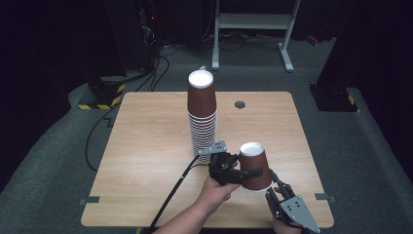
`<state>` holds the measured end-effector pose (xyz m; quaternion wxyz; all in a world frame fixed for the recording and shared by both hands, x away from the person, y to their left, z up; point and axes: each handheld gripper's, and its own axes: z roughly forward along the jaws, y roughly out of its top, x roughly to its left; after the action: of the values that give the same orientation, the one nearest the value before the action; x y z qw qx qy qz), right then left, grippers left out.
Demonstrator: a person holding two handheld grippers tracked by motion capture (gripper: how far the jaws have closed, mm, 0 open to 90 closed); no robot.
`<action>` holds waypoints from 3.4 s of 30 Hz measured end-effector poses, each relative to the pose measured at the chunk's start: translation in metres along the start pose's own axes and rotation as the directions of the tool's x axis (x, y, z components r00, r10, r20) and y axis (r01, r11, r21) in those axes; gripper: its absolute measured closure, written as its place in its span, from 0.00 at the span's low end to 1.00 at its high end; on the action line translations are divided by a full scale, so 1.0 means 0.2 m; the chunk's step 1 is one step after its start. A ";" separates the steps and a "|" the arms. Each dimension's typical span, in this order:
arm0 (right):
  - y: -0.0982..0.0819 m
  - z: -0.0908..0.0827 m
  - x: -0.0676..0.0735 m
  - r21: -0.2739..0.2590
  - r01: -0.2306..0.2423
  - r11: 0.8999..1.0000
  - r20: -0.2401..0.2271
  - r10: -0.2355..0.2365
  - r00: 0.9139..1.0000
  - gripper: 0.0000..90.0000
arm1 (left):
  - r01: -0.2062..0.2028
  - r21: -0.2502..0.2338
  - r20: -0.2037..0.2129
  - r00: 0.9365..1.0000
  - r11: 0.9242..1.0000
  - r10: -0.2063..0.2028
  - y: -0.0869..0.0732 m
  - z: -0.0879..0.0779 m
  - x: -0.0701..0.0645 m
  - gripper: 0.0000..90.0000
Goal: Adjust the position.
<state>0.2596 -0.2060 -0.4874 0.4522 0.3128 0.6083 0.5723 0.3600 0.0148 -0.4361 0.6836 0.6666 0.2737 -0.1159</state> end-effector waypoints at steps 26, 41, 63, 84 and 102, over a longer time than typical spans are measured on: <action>0.03 -0.01 0.02 -0.005 0.033 0.999 0.000 -0.033 0.999 0.91 | -0.069 -0.010 -0.042 0.997 0.998 0.069 0.04 -0.04 -0.01 0.14; 0.03 -0.02 0.03 -0.005 0.039 0.999 -0.006 -0.039 0.999 0.92 | -0.098 -0.007 -0.097 0.991 0.995 0.097 0.05 -0.05 -0.01 0.07; 0.03 -0.03 0.05 -0.001 0.040 0.999 -0.020 -0.040 0.999 0.95 | -0.096 -0.046 -0.190 0.978 0.994 0.085 0.07 -0.14 0.05 0.08; 0.03 -0.04 0.00 0.019 0.021 1.000 0.005 -0.021 1.000 0.95 | -0.294 0.081 -0.392 0.869 0.952 0.301 0.00 -0.49 0.02 0.18; 0.02 -0.03 -0.01 0.030 0.016 0.999 -0.002 -0.016 1.000 0.95 | -0.244 0.220 -0.618 0.714 0.944 0.329 -0.13 -0.87 0.21 0.18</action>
<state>0.2539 -0.2107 -0.4829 0.4513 0.3141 0.6200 0.5597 0.3437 0.1911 -0.4737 0.5141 0.7401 0.3781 0.2122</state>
